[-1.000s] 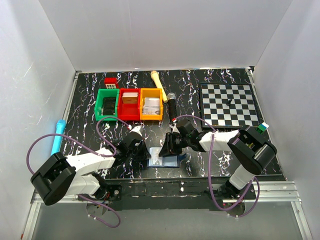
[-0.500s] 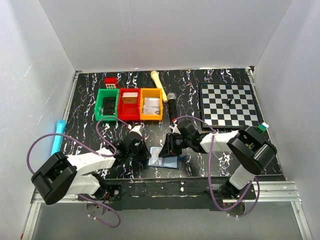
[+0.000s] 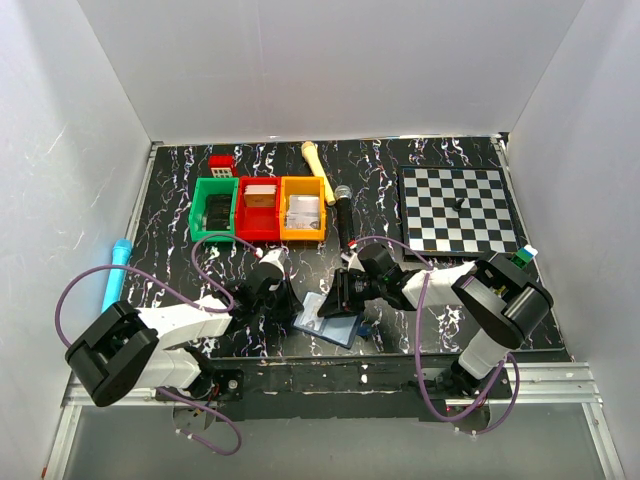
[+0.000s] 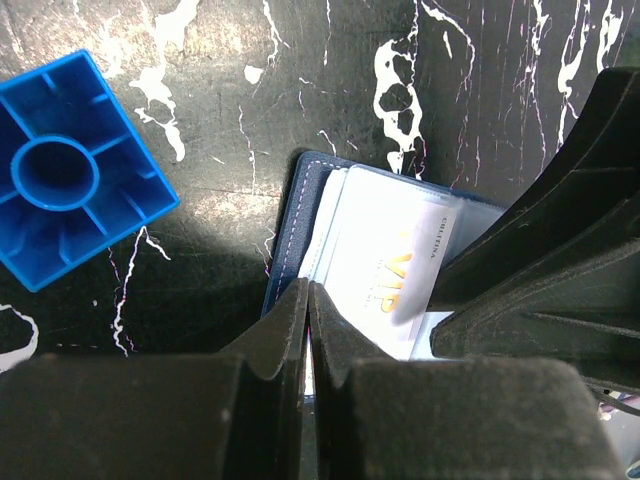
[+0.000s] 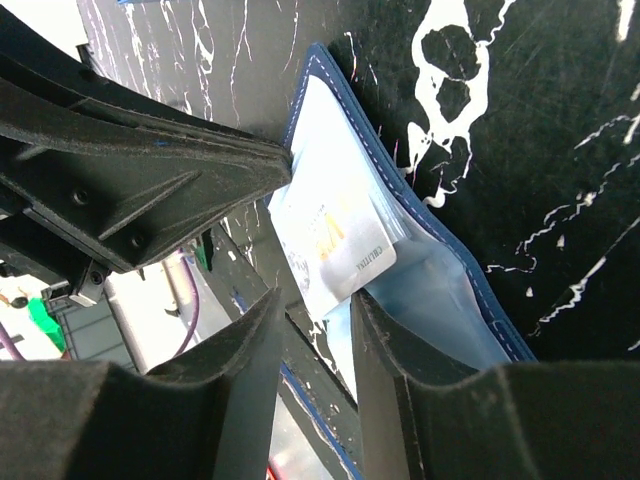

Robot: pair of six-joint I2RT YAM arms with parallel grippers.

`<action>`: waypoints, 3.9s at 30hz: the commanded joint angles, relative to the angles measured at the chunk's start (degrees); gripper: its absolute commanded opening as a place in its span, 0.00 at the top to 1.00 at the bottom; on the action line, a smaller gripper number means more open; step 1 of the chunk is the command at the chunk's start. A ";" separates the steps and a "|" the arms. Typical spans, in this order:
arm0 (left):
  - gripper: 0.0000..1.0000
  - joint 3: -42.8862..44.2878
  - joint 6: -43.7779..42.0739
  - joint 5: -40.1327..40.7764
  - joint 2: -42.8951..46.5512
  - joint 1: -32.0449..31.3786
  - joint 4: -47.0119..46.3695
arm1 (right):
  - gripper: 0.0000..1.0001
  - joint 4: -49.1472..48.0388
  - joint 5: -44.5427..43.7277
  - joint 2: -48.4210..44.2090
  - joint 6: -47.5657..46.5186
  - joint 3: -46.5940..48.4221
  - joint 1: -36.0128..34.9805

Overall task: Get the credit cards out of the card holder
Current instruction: Remove the credit card from the card holder.

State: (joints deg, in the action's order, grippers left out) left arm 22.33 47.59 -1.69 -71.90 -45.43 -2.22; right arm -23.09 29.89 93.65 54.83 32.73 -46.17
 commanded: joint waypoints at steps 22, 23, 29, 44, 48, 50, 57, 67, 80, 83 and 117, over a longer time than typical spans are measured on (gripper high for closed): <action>1.00 -3.43 1.80 -2.44 4.84 -0.71 3.54 | 0.59 -1.87 -1.59 0.22 0.54 2.25 0.21; 1.00 -3.52 1.80 -2.44 4.75 -0.63 3.54 | 0.59 -1.87 -1.50 0.22 0.63 2.16 0.21; 1.00 -3.87 1.80 -2.61 4.57 -0.63 3.27 | 0.59 -4.68 -0.45 0.66 1.95 1.72 0.21; 1.00 -4.48 2.15 -4.28 2.55 -0.63 0.29 | 0.59 -9.33 1.93 3.21 4.50 1.81 0.21; 1.00 -5.10 2.68 -4.90 1.94 -0.71 -0.77 | 0.59 -11.44 2.72 3.91 5.38 1.72 0.21; 1.00 -5.19 2.68 -4.99 1.76 -0.71 -1.12 | 0.59 -11.89 3.07 4.09 5.64 1.98 0.21; 1.00 -5.28 2.86 -5.51 1.15 -0.71 -1.82 | 0.60 -13.82 2.90 3.39 6.08 1.64 0.21; 1.00 -5.98 3.38 -6.48 0.36 -0.97 -3.14 | 0.64 -16.90 2.89 2.42 6.69 1.02 0.21; 1.00 -5.28 3.47 -7.27 -1.67 -2.91 -4.64 | 0.62 -15.14 2.45 2.59 6.35 2.78 0.21; 1.00 -5.28 3.47 -7.18 -1.75 -3.00 -4.55 | 0.62 -14.70 2.54 2.77 6.26 3.04 0.21; 1.00 -4.49 4.35 -2.53 -0.78 -3.00 1.25 | 0.64 8.67 -0.09 -1.97 -5.43 5.06 1.00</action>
State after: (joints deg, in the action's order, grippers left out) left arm 18.17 53.04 -5.61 -71.68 -47.86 -8.67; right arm -17.50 30.76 93.78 51.40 35.94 -45.47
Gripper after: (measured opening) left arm 0.008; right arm 0.368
